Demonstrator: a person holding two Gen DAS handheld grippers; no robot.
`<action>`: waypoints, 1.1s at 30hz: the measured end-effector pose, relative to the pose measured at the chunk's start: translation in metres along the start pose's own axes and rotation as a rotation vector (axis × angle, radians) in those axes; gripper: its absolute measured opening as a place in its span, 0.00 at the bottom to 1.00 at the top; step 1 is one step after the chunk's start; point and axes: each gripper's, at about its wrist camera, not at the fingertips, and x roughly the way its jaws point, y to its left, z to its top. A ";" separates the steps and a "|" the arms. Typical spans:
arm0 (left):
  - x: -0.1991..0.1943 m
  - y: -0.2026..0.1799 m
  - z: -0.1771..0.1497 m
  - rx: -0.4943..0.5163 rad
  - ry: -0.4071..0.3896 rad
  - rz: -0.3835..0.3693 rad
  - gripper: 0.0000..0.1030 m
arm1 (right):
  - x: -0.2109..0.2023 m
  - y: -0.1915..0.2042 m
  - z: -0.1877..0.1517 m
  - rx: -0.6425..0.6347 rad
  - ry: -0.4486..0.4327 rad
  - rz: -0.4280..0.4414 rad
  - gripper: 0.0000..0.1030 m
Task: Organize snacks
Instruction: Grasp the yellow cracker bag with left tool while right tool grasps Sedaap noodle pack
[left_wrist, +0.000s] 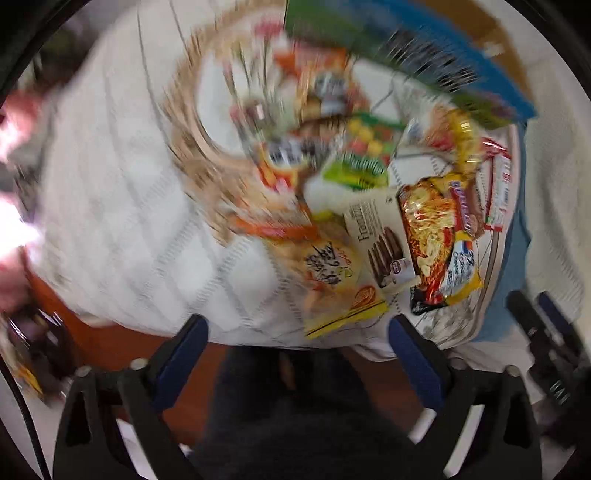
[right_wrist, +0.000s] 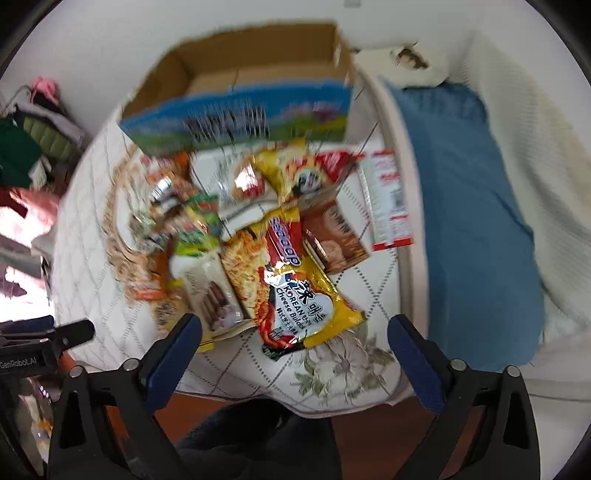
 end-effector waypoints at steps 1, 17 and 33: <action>0.018 0.001 0.007 -0.040 0.042 -0.035 0.88 | 0.017 0.000 0.003 -0.011 0.024 0.006 0.96; 0.074 -0.002 0.019 0.061 0.032 0.003 0.60 | 0.149 0.050 0.023 -0.242 0.208 0.022 0.89; 0.103 0.006 0.022 0.116 0.038 0.099 0.61 | 0.183 0.018 -0.003 0.075 0.311 0.053 0.91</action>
